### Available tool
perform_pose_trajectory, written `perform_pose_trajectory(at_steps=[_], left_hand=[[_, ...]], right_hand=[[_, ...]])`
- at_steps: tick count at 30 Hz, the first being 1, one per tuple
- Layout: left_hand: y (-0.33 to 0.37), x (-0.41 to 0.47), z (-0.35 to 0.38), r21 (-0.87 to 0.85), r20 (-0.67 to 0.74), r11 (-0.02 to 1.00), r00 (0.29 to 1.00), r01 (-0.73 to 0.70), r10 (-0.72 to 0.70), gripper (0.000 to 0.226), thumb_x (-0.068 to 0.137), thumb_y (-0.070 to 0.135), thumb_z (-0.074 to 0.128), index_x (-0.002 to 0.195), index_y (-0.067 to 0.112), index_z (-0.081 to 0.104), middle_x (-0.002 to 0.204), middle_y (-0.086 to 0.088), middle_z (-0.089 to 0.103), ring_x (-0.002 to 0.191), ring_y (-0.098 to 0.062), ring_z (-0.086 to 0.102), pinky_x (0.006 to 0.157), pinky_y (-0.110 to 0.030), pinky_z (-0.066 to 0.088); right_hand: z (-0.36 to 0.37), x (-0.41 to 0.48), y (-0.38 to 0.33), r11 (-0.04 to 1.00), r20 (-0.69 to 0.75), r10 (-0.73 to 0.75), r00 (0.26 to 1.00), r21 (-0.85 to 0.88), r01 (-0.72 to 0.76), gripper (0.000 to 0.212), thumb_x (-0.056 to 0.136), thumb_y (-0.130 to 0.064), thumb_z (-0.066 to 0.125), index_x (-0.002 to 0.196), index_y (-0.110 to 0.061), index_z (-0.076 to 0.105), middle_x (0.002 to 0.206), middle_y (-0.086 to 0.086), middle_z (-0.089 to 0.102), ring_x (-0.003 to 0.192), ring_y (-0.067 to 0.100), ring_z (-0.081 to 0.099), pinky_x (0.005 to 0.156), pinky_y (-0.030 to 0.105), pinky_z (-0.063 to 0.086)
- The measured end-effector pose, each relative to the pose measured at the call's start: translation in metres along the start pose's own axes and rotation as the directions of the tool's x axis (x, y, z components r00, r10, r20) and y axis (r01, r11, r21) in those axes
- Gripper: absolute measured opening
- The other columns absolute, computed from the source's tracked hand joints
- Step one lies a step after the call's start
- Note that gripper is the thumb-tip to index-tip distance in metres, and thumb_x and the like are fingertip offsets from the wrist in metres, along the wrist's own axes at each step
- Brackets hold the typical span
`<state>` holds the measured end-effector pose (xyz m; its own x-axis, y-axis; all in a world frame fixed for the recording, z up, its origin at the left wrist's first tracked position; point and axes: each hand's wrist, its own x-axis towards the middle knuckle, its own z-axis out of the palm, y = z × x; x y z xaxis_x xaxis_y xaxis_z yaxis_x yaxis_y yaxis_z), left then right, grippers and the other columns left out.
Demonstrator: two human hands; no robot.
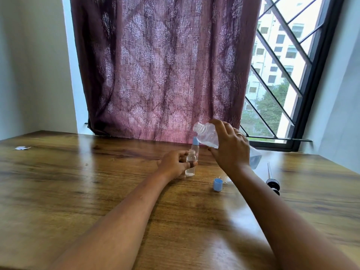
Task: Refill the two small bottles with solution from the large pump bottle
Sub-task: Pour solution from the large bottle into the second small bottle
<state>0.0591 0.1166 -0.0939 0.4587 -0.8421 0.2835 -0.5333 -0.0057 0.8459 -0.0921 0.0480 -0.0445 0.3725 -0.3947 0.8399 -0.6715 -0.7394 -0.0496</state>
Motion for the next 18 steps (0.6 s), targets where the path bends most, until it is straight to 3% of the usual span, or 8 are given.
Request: perform_pose_trajectory(at_steps=[3, 7, 12, 18], left_hand=[[0.001, 0.000, -0.001, -0.017, 0.006, 1.000, 1.000, -0.006, 0.006, 0.053, 0.075, 0.031, 0.079, 0.124, 0.018, 0.061, 0.115, -0.003, 0.071, 0.108, -0.016, 0.065, 0.101, -0.044, 0.048], [0.001, 0.000, 0.000, -0.001, 0.013, 0.999, 0.999, -0.035, 0.035, 0.045, 0.075, 0.030, 0.079, 0.117, 0.022, 0.066, 0.107, 0.001, 0.074, 0.091, -0.005, 0.066, 0.094, -0.036, 0.053], [0.000, 0.002, -0.001, 0.045, -0.004, 0.999, 1.000, -0.006, 0.006, 0.047, 0.073, 0.037, 0.079, 0.117, 0.027, 0.065, 0.108, 0.003, 0.074, 0.107, -0.014, 0.065, 0.102, -0.048, 0.045], [-0.002, 0.003, 0.001, 0.061, -0.019, 0.998, 1.000, 0.006, -0.005, 0.046, 0.073, 0.036, 0.079, 0.116, 0.029, 0.065, 0.111, 0.005, 0.073, 0.110, -0.016, 0.063, 0.104, -0.050, 0.042]], right_hand=[[-0.002, 0.003, 0.001, 0.960, -0.055, 0.149, 0.987, 0.248, -0.131, 0.074, 0.067, -0.026, 0.081, 0.126, -0.033, 0.037, 0.121, 0.004, 0.061, 0.100, 0.034, 0.062, 0.079, 0.041, 0.049], [-0.003, 0.005, 0.003, 0.835, -0.064, 0.346, 0.936, 0.477, -0.275, 0.083, 0.061, -0.027, 0.085, 0.126, -0.033, 0.034, 0.122, 0.005, 0.060, 0.099, 0.030, 0.062, 0.071, 0.030, 0.044], [0.001, 0.006, 0.005, 0.710, 0.031, 0.473, 0.881, 0.578, -0.402, 0.089, 0.059, -0.031, 0.086, 0.126, -0.031, 0.027, 0.122, 0.008, 0.060, 0.097, 0.033, 0.063, 0.078, 0.038, 0.050], [0.006, 0.005, 0.017, 0.648, 0.097, 0.516, 0.851, 0.605, -0.462, 0.082, 0.063, -0.035, 0.084, 0.122, -0.027, 0.028, 0.117, 0.010, 0.059, 0.100, 0.030, 0.060, 0.076, 0.030, 0.038]])
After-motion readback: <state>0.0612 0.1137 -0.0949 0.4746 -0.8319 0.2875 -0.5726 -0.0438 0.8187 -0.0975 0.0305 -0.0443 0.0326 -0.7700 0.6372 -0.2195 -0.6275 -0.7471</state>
